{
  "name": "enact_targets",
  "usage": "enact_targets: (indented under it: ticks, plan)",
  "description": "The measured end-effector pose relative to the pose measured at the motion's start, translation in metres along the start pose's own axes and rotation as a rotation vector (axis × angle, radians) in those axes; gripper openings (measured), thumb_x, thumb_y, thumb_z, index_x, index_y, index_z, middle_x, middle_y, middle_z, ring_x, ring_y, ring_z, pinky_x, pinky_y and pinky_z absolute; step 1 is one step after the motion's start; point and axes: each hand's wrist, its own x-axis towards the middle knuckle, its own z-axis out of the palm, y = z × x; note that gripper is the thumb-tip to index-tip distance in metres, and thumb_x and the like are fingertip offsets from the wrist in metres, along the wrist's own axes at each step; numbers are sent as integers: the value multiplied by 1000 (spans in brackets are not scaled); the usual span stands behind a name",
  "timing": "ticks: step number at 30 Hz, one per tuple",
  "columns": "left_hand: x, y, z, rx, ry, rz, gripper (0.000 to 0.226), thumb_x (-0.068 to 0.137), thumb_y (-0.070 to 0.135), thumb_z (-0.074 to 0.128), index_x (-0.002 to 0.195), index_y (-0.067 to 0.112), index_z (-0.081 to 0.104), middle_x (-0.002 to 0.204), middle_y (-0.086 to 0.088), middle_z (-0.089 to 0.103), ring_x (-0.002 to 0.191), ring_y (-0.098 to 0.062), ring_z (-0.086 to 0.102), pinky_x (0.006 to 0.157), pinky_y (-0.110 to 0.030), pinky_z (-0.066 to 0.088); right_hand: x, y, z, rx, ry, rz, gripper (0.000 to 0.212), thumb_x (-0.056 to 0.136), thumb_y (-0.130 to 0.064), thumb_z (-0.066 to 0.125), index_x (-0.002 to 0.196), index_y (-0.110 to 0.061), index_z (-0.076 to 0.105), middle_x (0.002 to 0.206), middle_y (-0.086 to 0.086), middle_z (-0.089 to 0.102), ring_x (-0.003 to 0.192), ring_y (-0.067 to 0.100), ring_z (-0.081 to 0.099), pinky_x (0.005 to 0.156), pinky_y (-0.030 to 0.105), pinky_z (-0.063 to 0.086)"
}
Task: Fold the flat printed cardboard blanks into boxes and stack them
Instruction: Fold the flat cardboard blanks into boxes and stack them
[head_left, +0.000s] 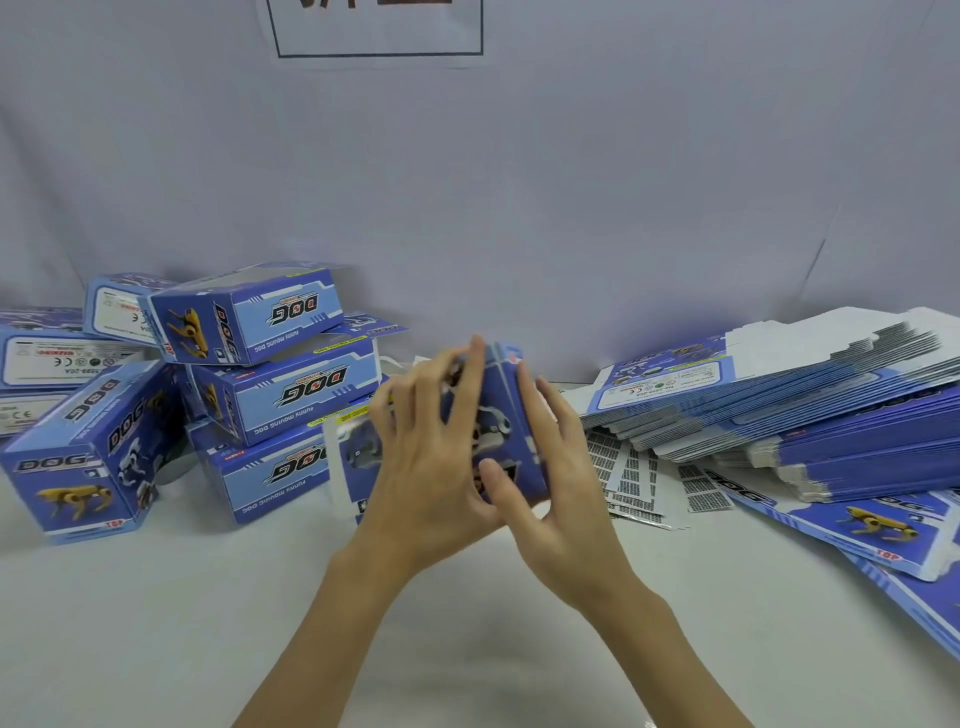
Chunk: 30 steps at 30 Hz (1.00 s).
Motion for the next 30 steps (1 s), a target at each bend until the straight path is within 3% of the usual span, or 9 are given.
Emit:
enact_targets:
  ticks: [6,12,15,18,21,23,26,28,30]
  plan:
    - [-3,8,5,51,-54,133,113,75,67,68,163,9,28,156,-14,39,145,-35,38,114,-66,26,4,-1,-6,80,19,96,69,110,-18,54,168,-34,20,161,2,40,144,17,49,108,24,50]
    - [-5,10,9,32,-71,93,108,76,63,62,162,9,26,156,-14,39,145,-36,38,114,-66,27,4,0,-2,6,0,101,63,112,-17,47,167,-34,20,172,-6,24,160,7,19,127,46,31]
    - [-7,12,12,23,-65,78,108,75,61,62,162,9,24,156,-13,37,145,-33,35,113,-65,29,4,1,-3,-84,-12,82,62,109,-26,42,165,-39,19,173,-9,18,151,-13,15,126,36,30]
    - [-7,11,14,14,-27,84,109,76,64,63,162,9,24,155,-11,36,144,-30,33,113,-65,29,5,1,-6,-87,-3,35,63,110,-26,45,166,-39,19,174,-2,15,148,-18,18,121,24,33]
    - [-4,9,15,-30,72,12,110,79,70,64,162,10,23,156,-10,34,145,-27,30,115,-62,29,2,3,-10,-35,48,-6,73,106,-25,57,168,-35,20,169,4,23,148,-2,36,109,17,44]
    - [-3,7,14,-84,112,-81,114,78,64,72,164,13,18,156,-9,32,147,-26,30,117,-62,30,-1,5,-8,-81,54,-33,75,104,-28,61,167,-34,23,169,5,23,150,13,39,110,28,49]
    - [-5,3,15,-130,170,-111,115,75,52,79,162,12,16,157,-7,27,150,-18,24,114,-67,34,-4,7,2,-163,21,-74,67,106,-29,57,166,-34,27,172,5,21,158,16,26,120,43,41]
    - [-4,0,17,-197,156,-103,117,75,54,78,163,13,12,161,-3,20,155,-11,14,117,-70,30,-3,8,5,-175,30,-91,65,107,-31,56,166,-38,28,170,2,23,156,18,28,117,48,44]
    - [-2,-5,18,-290,84,-61,123,75,60,77,165,18,5,168,-1,8,160,-17,3,124,-60,26,1,9,3,-152,84,-123,75,102,-28,62,167,-33,25,162,2,30,150,24,36,112,46,50]
